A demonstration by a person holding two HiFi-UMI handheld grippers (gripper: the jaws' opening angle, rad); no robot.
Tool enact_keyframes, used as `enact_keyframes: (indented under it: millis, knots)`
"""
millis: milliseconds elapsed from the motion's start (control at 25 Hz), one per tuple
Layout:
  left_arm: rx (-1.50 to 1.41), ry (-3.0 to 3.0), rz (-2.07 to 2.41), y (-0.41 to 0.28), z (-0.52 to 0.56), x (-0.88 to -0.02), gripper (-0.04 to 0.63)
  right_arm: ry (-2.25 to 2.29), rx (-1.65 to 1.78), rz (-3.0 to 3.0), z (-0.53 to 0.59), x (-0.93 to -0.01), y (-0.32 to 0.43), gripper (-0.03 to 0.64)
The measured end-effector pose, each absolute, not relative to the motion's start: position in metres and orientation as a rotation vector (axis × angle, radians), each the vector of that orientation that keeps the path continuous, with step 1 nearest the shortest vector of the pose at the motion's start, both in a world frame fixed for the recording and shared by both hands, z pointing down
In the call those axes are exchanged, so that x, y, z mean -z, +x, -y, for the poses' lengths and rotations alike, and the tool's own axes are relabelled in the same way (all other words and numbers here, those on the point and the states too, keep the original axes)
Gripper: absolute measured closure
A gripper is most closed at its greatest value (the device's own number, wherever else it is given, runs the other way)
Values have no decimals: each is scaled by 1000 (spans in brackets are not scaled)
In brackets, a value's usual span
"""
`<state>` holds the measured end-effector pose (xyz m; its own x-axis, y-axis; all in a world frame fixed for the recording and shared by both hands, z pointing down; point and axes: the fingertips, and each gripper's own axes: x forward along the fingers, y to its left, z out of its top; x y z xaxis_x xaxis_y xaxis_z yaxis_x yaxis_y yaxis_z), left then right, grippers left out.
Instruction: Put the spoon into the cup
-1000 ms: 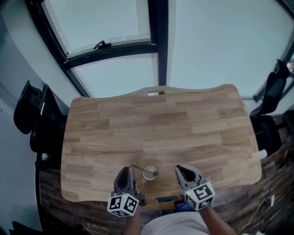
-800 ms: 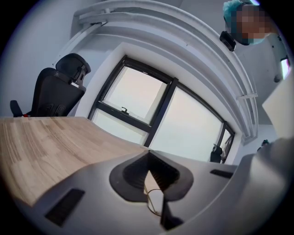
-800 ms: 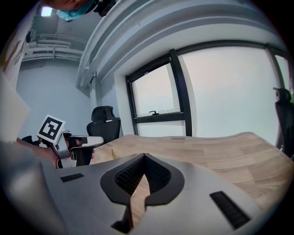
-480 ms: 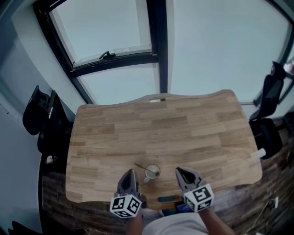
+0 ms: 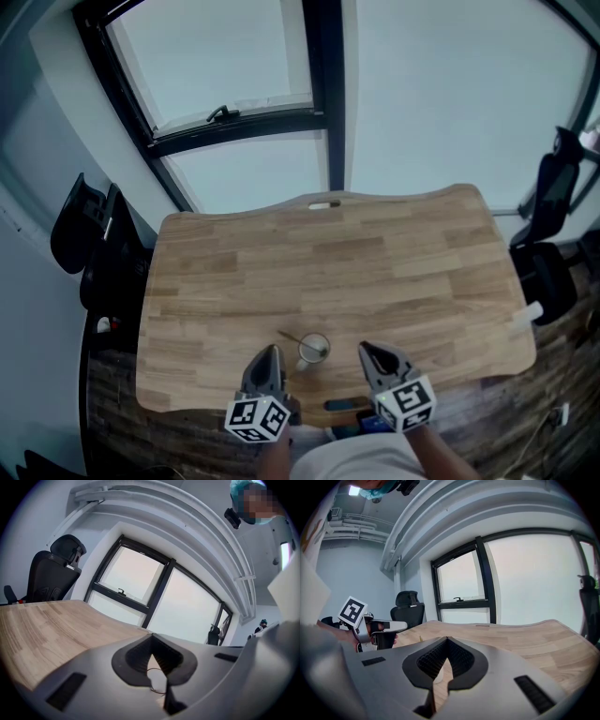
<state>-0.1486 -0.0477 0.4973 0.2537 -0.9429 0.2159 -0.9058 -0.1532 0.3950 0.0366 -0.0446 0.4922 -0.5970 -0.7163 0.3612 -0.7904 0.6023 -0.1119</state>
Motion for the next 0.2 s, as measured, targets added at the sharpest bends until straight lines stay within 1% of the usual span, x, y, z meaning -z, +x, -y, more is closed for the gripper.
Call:
enact_keyframes:
  millis: [200]
  knots:
    - [139, 2091, 1652, -148, 49, -497, 594, 1232, -379, 2555, 45, -492, 37, 620]
